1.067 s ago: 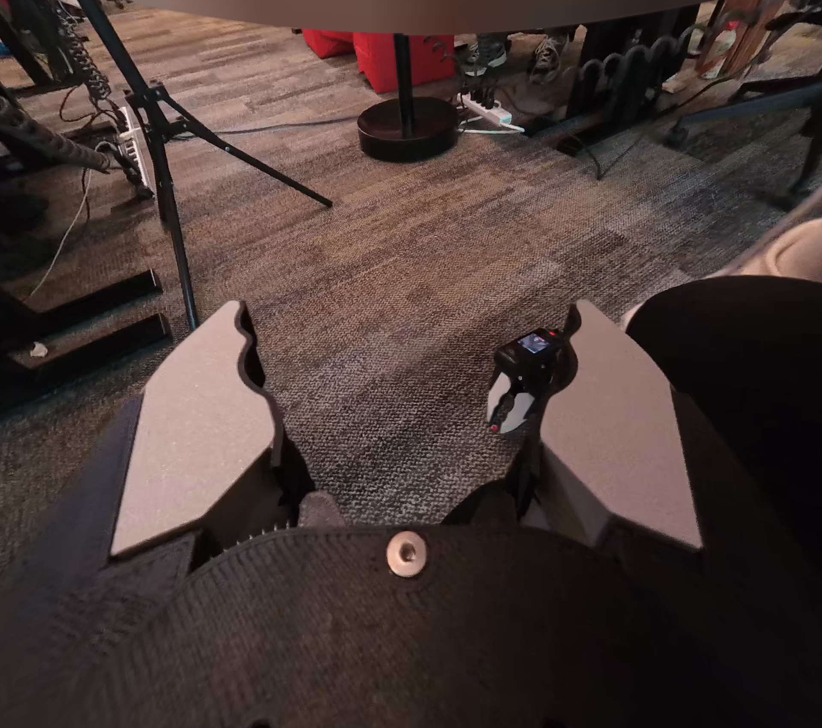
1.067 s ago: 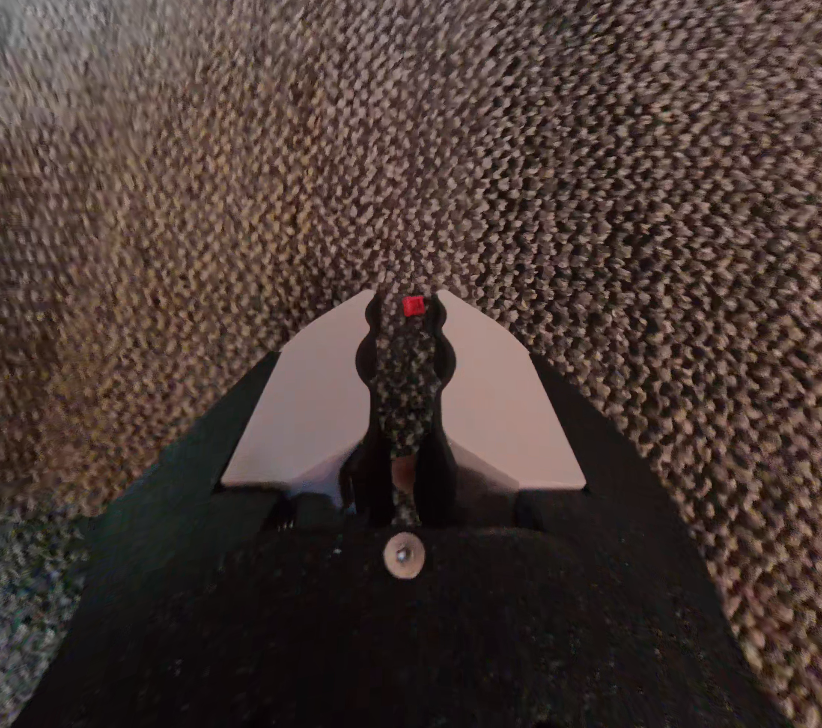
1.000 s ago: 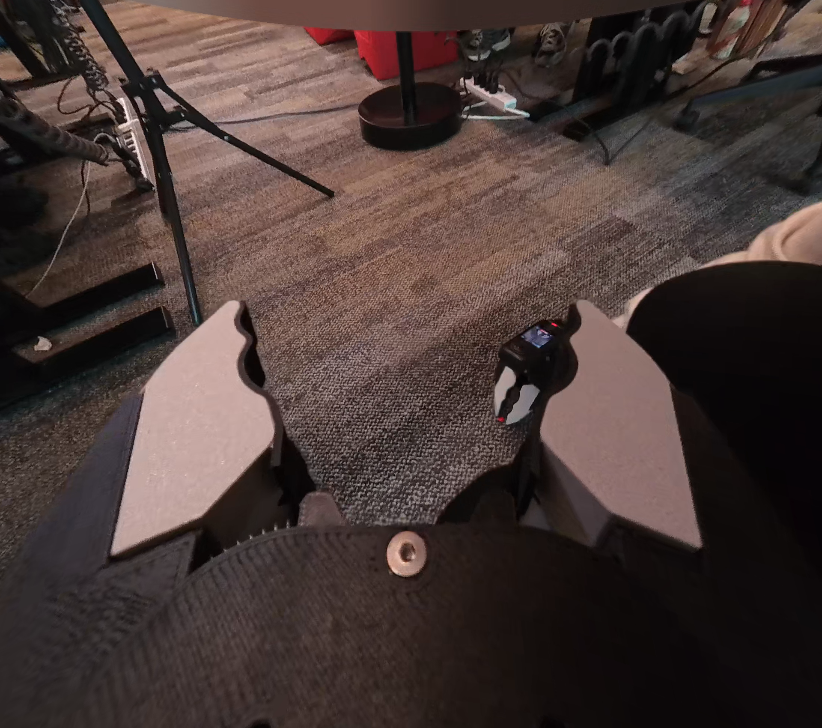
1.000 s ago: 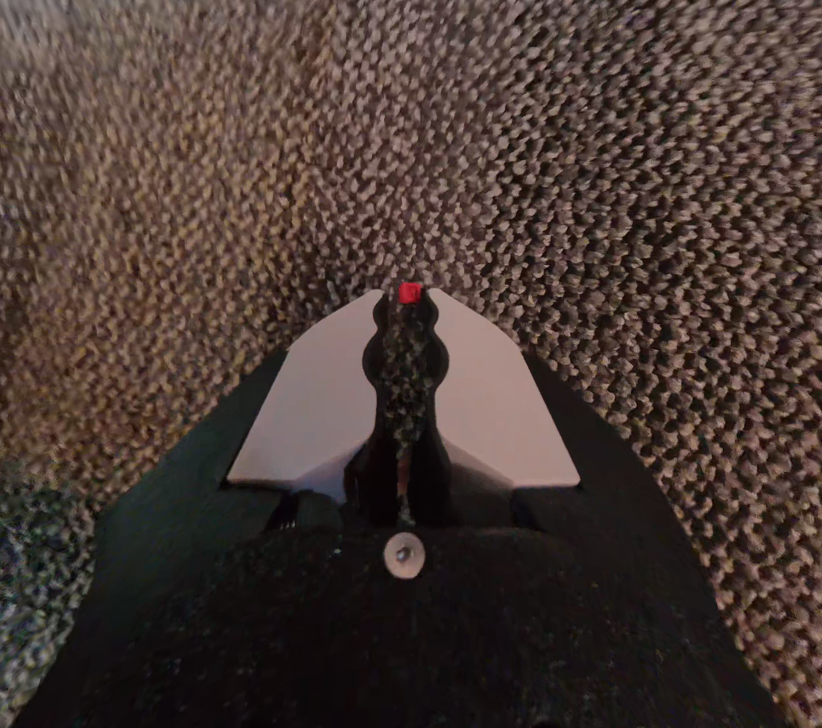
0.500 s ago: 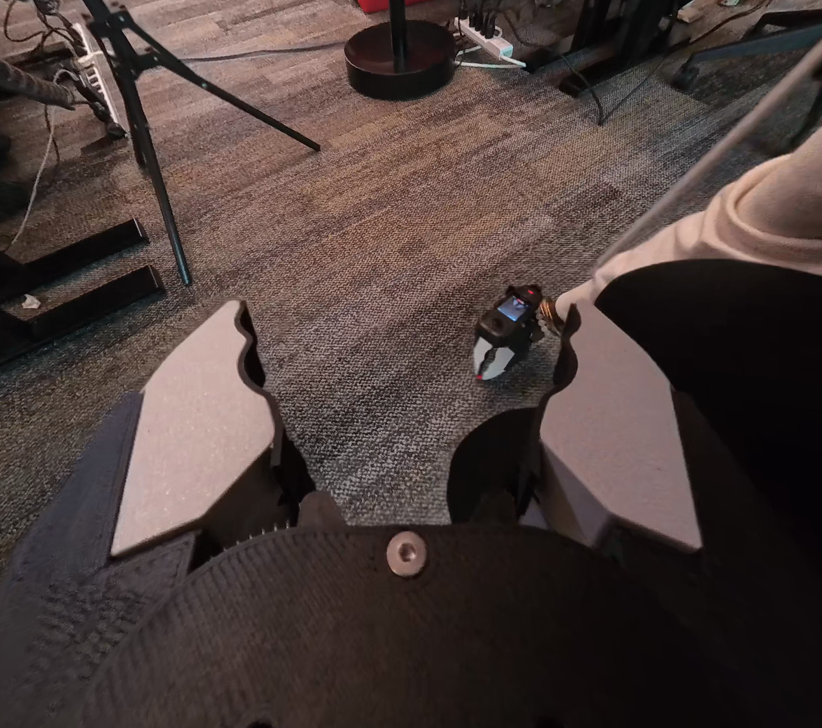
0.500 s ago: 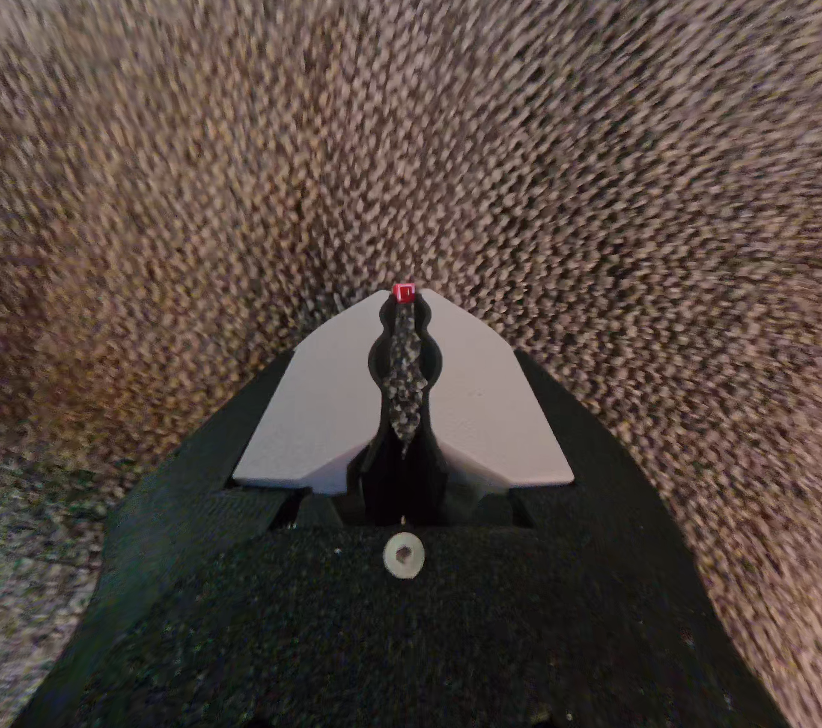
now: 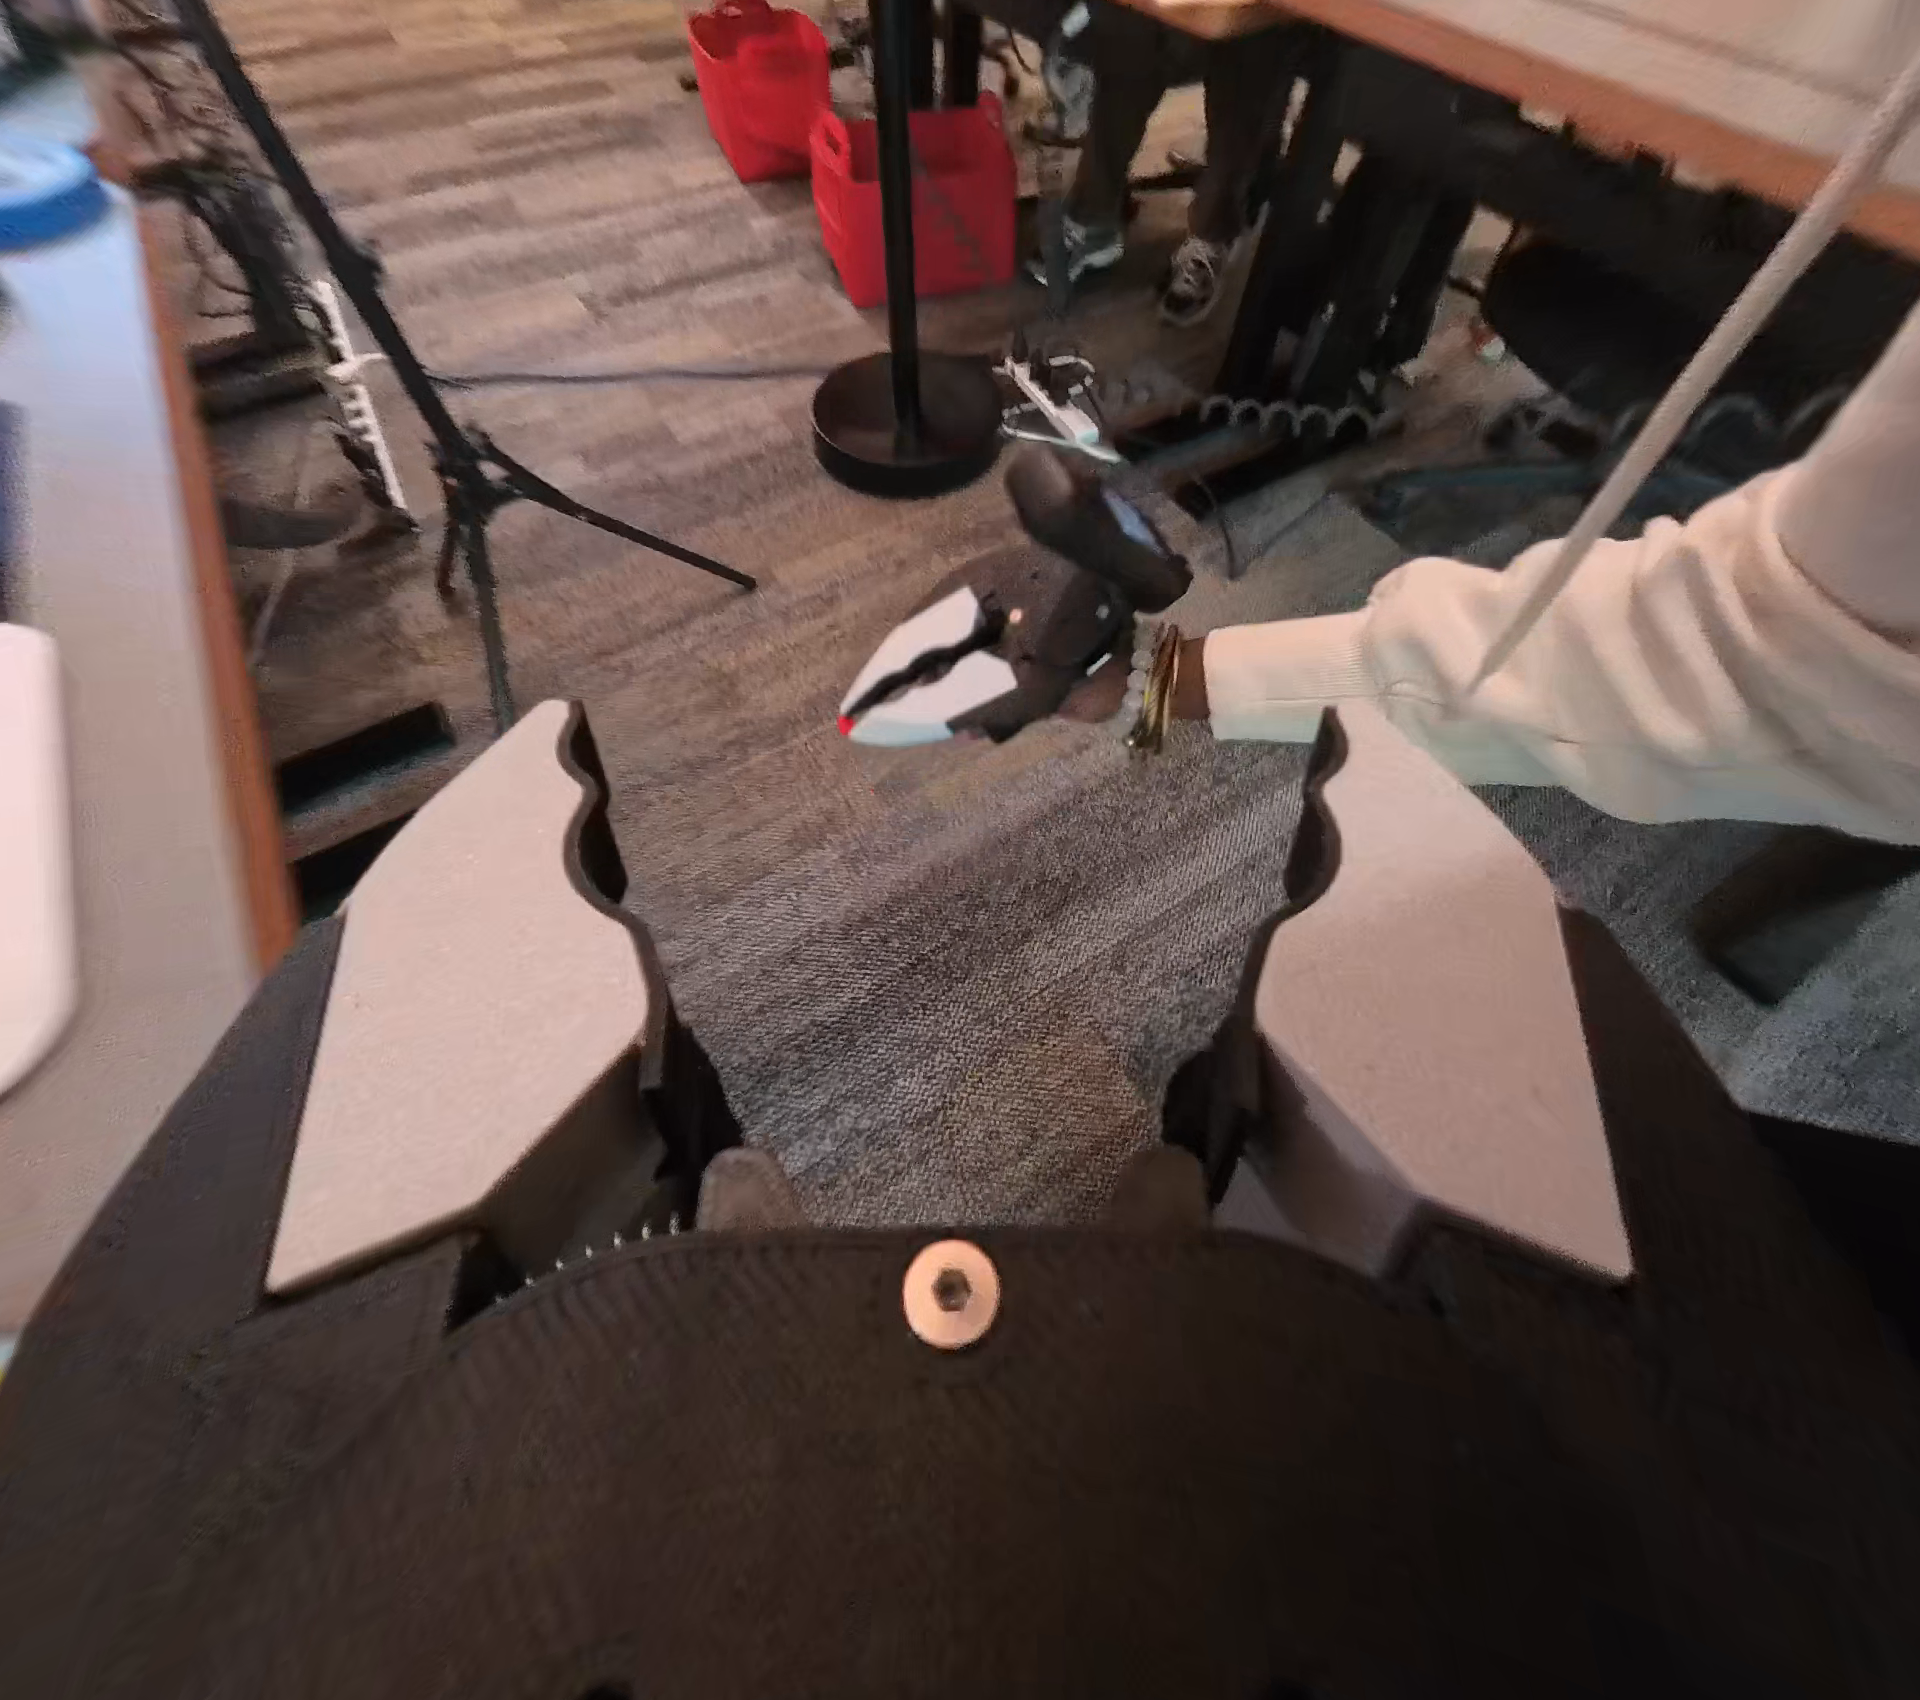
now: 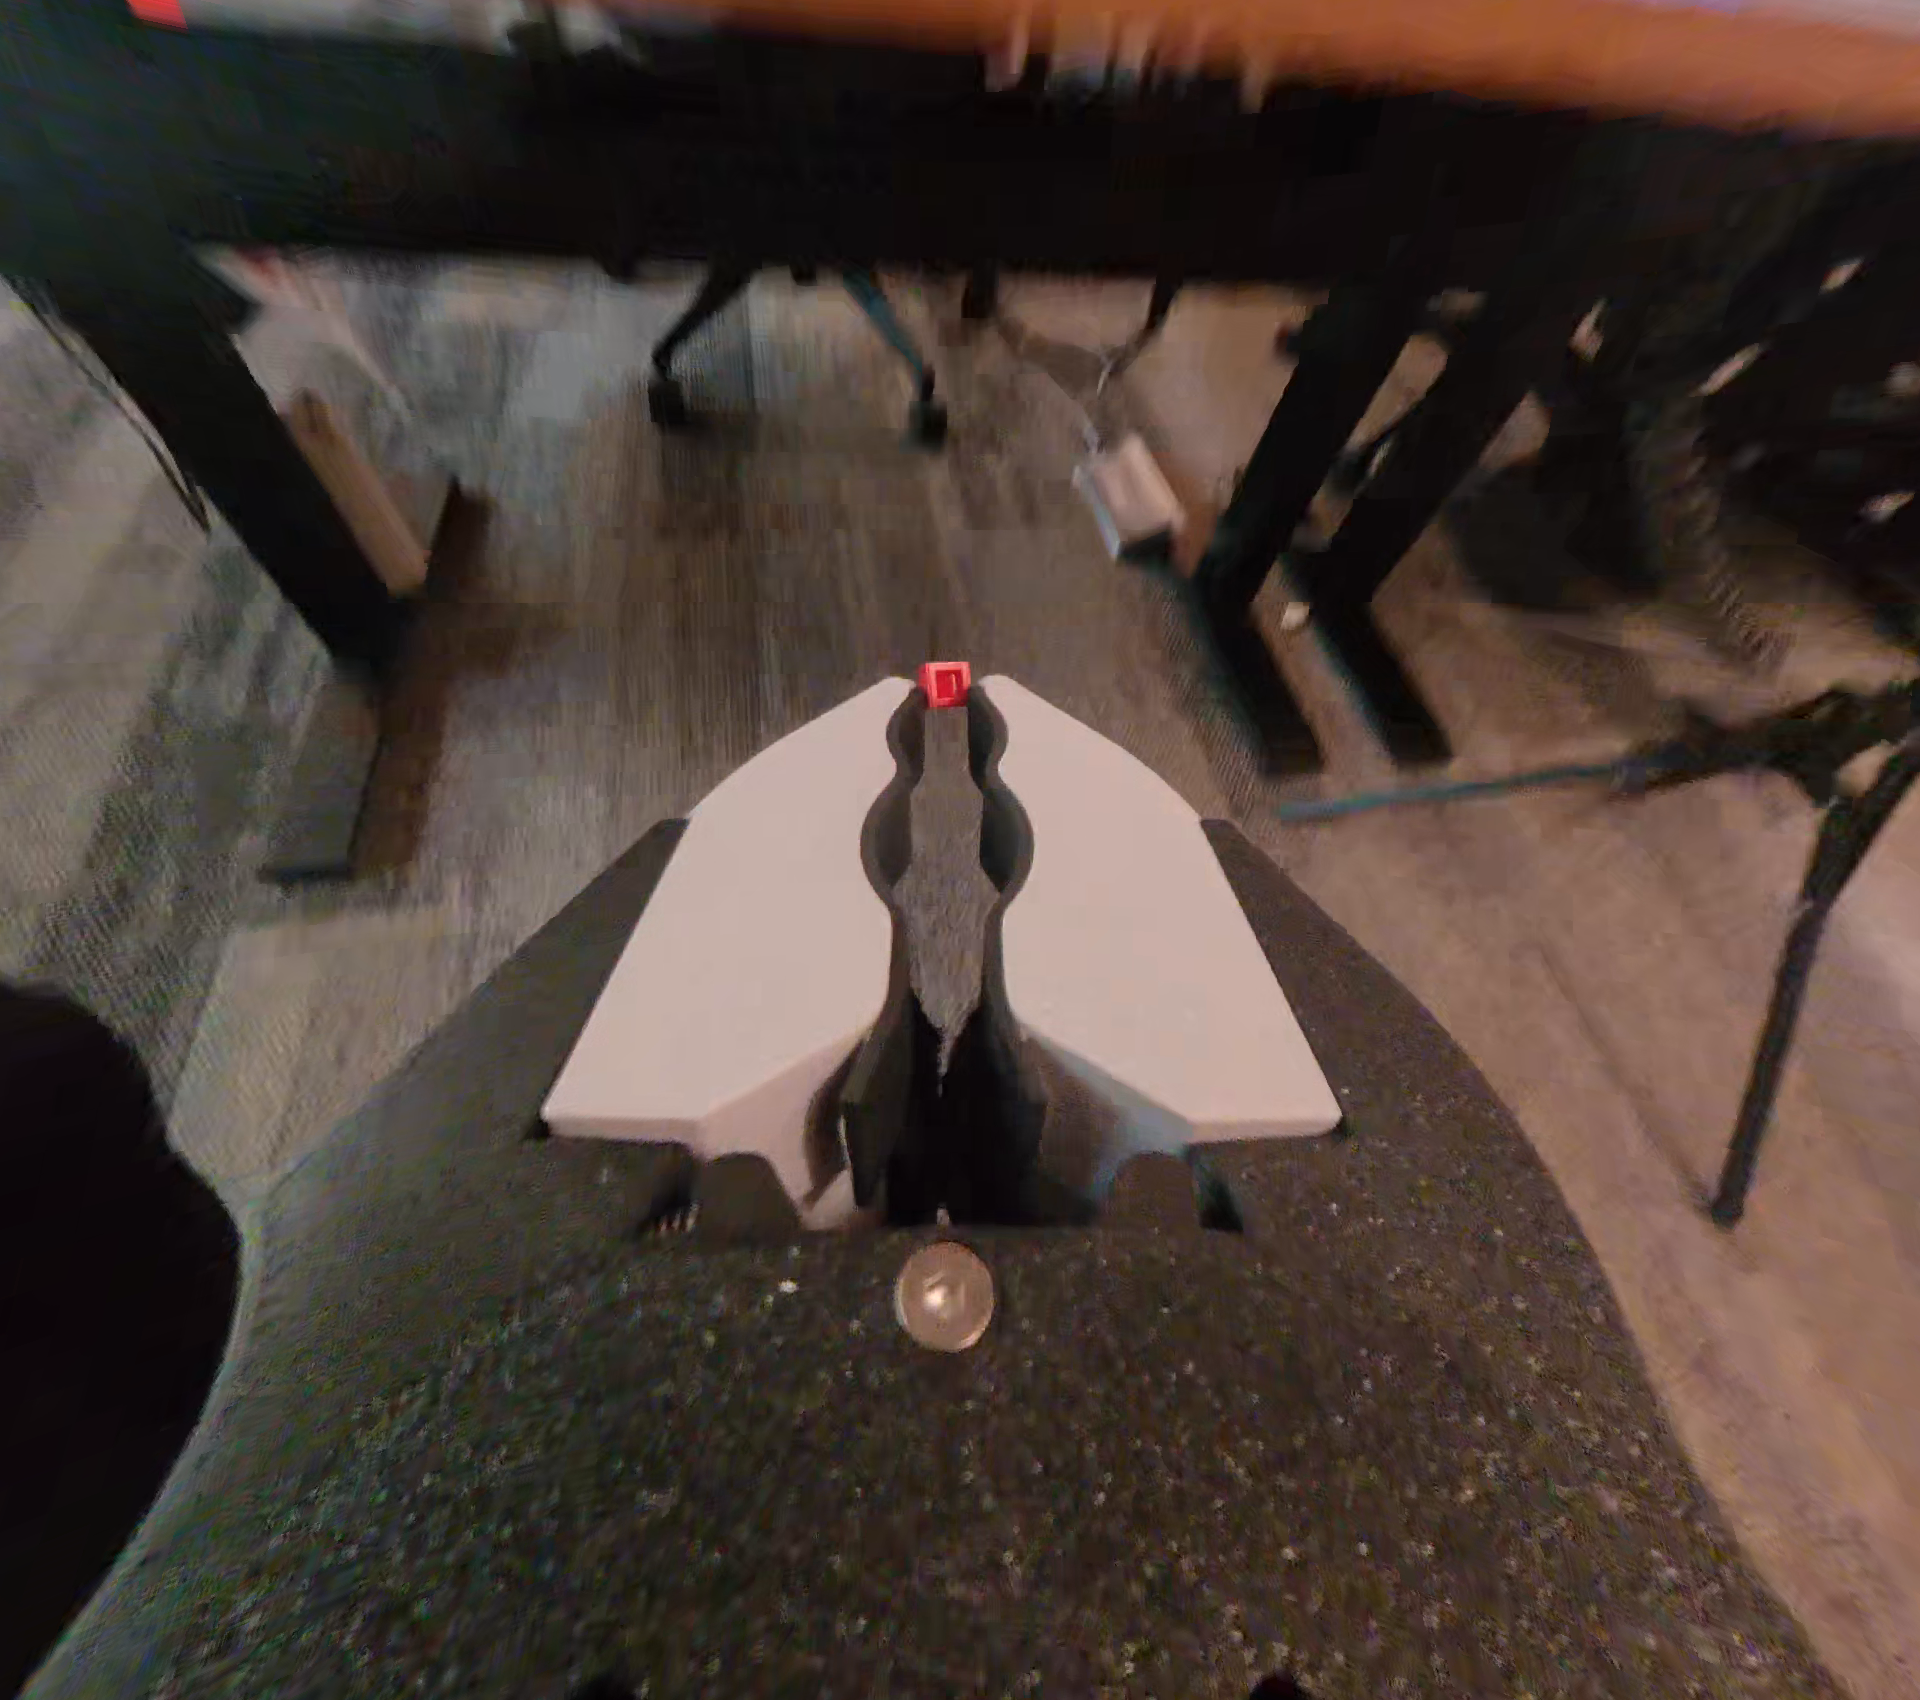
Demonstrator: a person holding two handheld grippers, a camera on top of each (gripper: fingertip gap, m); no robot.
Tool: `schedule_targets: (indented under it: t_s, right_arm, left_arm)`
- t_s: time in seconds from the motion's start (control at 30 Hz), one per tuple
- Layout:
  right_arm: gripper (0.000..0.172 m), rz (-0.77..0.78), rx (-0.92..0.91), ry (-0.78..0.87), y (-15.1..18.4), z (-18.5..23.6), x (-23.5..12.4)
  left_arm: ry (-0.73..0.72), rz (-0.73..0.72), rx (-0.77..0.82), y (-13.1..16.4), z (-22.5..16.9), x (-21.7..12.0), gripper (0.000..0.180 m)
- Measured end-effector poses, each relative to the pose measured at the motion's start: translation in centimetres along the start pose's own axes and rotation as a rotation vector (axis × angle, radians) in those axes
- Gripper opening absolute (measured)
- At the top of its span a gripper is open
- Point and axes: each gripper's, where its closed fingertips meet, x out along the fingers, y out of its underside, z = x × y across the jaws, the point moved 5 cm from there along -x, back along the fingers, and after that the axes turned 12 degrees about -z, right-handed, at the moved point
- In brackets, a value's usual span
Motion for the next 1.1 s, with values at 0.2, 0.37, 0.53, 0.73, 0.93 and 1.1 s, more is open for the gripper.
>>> schedule_targets:
  t_s: [0.2,0.37,0.53,0.73,0.93,1.1]
  right_arm:
    - [0.008,-0.13,-0.05,-0.05,-24.8,4.0,-1.0]
    - [0.008,-0.224,-0.059,-0.197,-37.2,12.6,0.0]
    - [0.008,-0.243,-0.044,-0.284,-42.2,23.9,3.2]
    - [0.008,-0.282,0.021,-0.265,-48.5,39.8,10.7]
    - [0.008,-0.263,-0.043,-0.461,-54.1,53.1,20.0]
    - [0.008,-0.251,-0.047,-0.549,-57.0,59.1,31.1]
  left_arm:
    - [-0.269,-0.015,-0.016,-14.9,-1.1,-12.7,0.125]
    - [-0.57,-0.057,-0.105,-18.2,-2.1,-26.4,0.125]
    - [-0.857,-0.097,-0.09,-16.4,-3.4,-41.9,0.125]
    - [-1.004,-0.134,-0.065,-12.4,-5.5,-62.0,0.125]
    - [-1.117,-0.182,-0.046,-9.7,-4.2,-77.7,0.125]
    - [-1.172,-0.211,0.026,-8.6,1.6,-86.9,0.125]
